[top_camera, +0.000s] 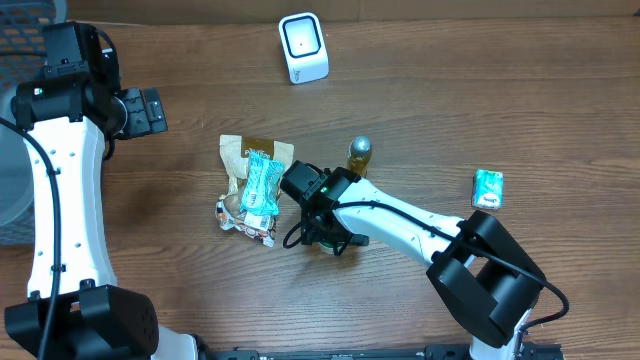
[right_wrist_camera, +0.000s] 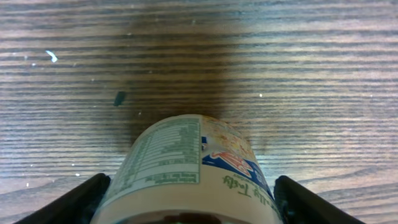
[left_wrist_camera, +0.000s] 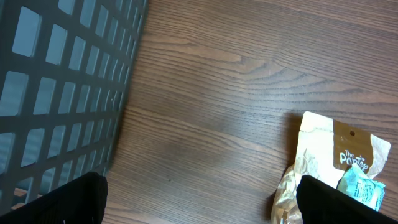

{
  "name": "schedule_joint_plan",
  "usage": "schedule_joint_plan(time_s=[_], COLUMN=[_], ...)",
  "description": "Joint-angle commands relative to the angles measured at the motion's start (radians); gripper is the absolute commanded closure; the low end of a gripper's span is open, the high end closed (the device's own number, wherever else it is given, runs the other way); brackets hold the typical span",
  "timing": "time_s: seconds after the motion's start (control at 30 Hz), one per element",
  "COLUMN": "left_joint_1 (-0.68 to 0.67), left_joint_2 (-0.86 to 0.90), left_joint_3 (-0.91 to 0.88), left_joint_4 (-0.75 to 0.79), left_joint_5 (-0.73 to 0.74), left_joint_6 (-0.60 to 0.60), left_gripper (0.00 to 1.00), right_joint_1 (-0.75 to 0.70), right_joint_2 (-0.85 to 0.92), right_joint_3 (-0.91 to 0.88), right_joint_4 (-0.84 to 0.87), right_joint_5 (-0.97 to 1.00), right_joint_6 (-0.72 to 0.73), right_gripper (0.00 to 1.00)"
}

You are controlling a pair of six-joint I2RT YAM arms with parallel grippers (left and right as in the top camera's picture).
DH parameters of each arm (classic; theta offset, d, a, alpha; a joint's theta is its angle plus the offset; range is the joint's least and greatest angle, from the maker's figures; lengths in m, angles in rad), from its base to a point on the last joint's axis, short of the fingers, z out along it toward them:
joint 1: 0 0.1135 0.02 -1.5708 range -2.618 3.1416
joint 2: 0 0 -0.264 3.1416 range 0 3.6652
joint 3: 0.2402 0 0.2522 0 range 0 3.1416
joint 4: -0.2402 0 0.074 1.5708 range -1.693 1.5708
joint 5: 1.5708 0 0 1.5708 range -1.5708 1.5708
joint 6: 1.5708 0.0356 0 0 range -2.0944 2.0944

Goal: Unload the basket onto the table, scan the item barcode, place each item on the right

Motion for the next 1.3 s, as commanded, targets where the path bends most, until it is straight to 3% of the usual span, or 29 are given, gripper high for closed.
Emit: schedule_joint_plan(time_s=[0.0,0.43,0.57,0.73,0.8,0.87,1.0,1.27], left_joint_1=[-0.002,-0.002,-0.002,-0.002,-0.002,-0.002,-0.002,-0.002], left_joint_2=[-0.013,-0.013,-0.013,-0.013,-0.013,-0.013,-0.013,-0.013], left_joint_3=[0.019,0.019,0.019,0.019,0.019,0.019,0.019,0.019], left_joint_4=[0.001,0.001,0.001,0.001,0.001,0.001,0.001,0.001], left_joint_5=[-0.005,-0.005,-0.005,-0.005,-0.005,-0.005,-0.005,-0.005], left_joint_6=[0.021,0.021,0.021,0.021,0.021,0.021,0.021,0.021], left_gripper=[0.01,0.0,0.01,0.0,0.0,0.0,0.01,0.0], right_joint_1=[-0.002,-0.013,-0.045,-0.092,-0.109,-0.125,-0.143,-0.145], right_joint_2=[-0.003,-0.003,-0.003,-0.003,-0.003,-0.003,-0.003,-0.003], right_joint_3=[-0.008,0.023,0.104,0.219,0.251,0.269,0.27,0.27], right_joint_4=[0.001,-0.04,-0.125,-0.219,-0.243,-0.251,-0.251,-0.255], right_joint_5=[0.012,0.005,-0.052,-0.307,-0.439,-0.584,-0.851,-1.083], right_joint_6=[0.001,0.004,-0.01,-0.103,-0.108,-0.108,-0.108,-0.107], right_gripper=[0.24,0.41,0.53,0.56,0.56,0.63,0.63,0.62])
